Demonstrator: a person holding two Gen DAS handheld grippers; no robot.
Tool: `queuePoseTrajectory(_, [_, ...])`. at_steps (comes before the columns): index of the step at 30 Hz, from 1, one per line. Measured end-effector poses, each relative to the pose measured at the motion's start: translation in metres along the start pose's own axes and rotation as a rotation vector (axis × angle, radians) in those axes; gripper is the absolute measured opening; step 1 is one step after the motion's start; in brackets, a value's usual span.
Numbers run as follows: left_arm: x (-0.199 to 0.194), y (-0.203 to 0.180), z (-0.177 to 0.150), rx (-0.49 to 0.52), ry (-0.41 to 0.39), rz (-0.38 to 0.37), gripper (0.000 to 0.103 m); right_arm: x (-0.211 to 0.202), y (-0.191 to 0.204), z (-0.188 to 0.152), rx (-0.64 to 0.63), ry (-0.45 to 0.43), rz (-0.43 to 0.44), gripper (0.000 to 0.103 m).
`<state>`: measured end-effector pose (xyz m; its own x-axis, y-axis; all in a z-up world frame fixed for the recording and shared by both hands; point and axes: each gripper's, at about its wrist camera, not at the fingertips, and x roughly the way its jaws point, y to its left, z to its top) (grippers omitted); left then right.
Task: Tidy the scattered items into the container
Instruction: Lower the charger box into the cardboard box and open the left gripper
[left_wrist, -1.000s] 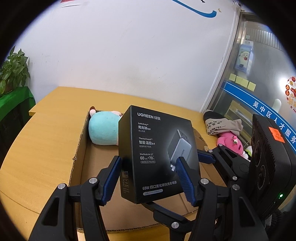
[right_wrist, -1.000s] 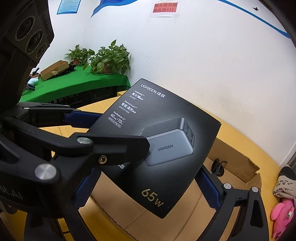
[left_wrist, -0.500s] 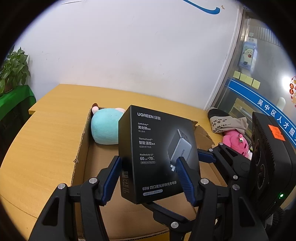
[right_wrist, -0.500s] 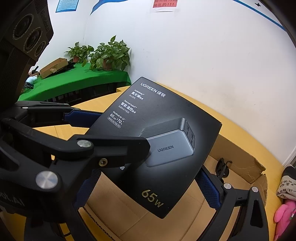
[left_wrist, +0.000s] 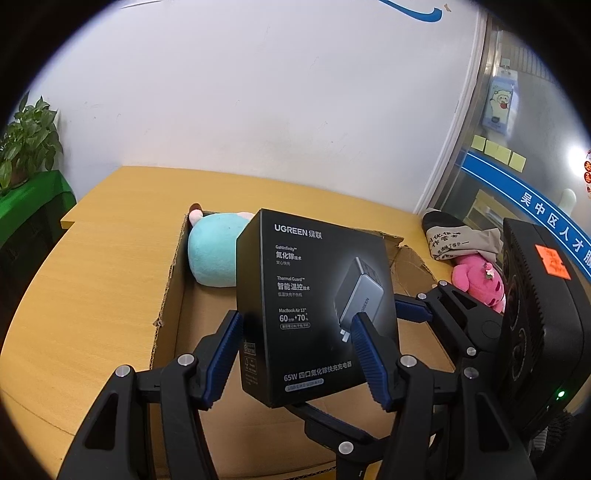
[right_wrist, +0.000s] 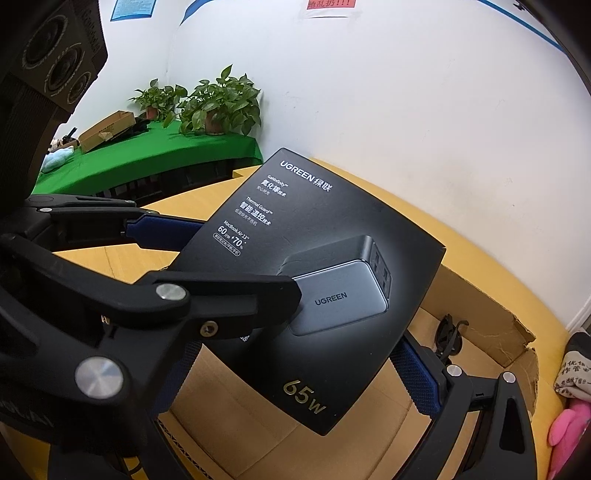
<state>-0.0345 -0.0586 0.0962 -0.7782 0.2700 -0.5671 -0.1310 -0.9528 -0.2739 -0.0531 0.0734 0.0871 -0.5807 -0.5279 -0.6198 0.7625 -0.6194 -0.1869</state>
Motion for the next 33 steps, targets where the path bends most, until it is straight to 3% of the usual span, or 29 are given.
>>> queuePoseTrajectory(21, [0.013, 0.012, 0.009, -0.019, 0.032, 0.003, 0.060, 0.009, -0.003, 0.007, 0.012, 0.036, 0.014, 0.101])
queuePoseTrajectory(33, [0.075, 0.048, 0.031, -0.073, 0.219, 0.030, 0.060, 0.079, -0.042, 0.025, 0.115, 0.268, 0.164, 0.101])
